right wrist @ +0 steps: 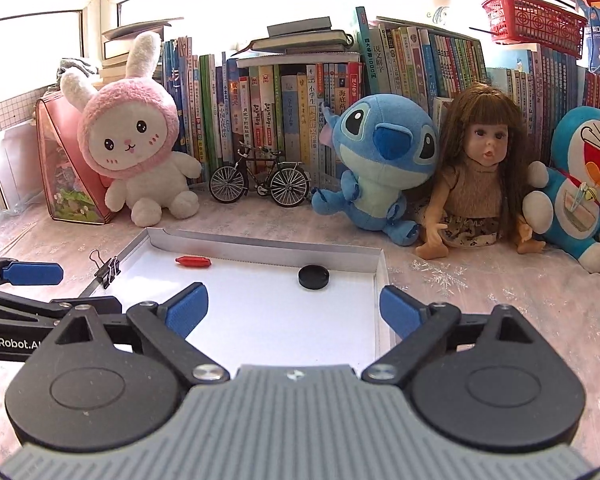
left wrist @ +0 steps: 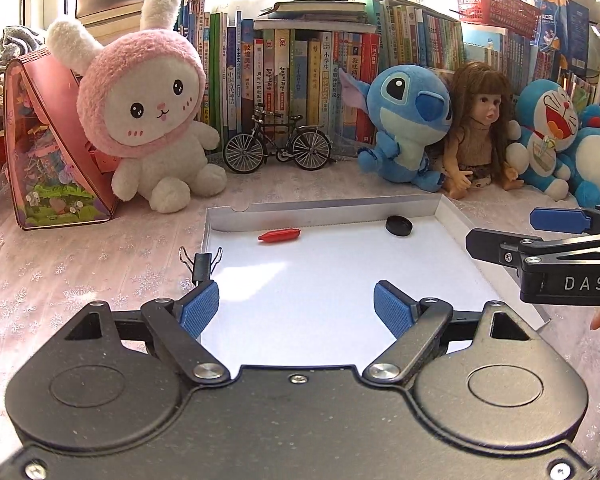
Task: Organize rigid objects
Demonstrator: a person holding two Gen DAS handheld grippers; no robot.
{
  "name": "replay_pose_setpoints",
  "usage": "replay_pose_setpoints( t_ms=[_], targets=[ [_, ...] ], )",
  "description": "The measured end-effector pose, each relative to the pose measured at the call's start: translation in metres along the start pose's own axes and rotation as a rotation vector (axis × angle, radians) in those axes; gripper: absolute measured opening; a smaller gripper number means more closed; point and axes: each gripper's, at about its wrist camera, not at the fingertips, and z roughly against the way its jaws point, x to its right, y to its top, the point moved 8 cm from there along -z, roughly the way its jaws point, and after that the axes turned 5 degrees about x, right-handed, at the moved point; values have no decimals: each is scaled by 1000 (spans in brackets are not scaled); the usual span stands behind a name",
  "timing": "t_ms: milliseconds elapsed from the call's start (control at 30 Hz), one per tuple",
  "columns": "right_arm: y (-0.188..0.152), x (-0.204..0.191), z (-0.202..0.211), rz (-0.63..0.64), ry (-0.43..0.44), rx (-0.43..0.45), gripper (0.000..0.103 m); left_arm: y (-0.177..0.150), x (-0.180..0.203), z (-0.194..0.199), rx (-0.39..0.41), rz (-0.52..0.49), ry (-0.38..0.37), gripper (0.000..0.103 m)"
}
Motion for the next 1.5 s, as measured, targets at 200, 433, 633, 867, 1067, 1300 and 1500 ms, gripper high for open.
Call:
replay_pose_setpoints(
  t_ms=[200,433,633,867,1067,1300,1500],
  targets=[
    [-17,-9,21,47,7,33,101,-20,6,17,-9,3,-27,84],
    [-38,-19,38,66,11,65,102,-44,7,32,-7,34,-35,85],
    [-52,-26,50,104,6,92,103,-55,3,46,30,49,-23,86],
    [-66,-31,64,138,2,106,103,-68,0,59,55,41,-22,87],
    [-78,-33,79,146,-4,118,103,-82,-2,69,57,37,-26,88],
    [-90,-32,96,132,-14,128,103,-97,-2,79,57,10,-17,88],
    [-100,-33,106,118,-9,128,103,-109,-4,83,32,21,1,88]
  ],
)
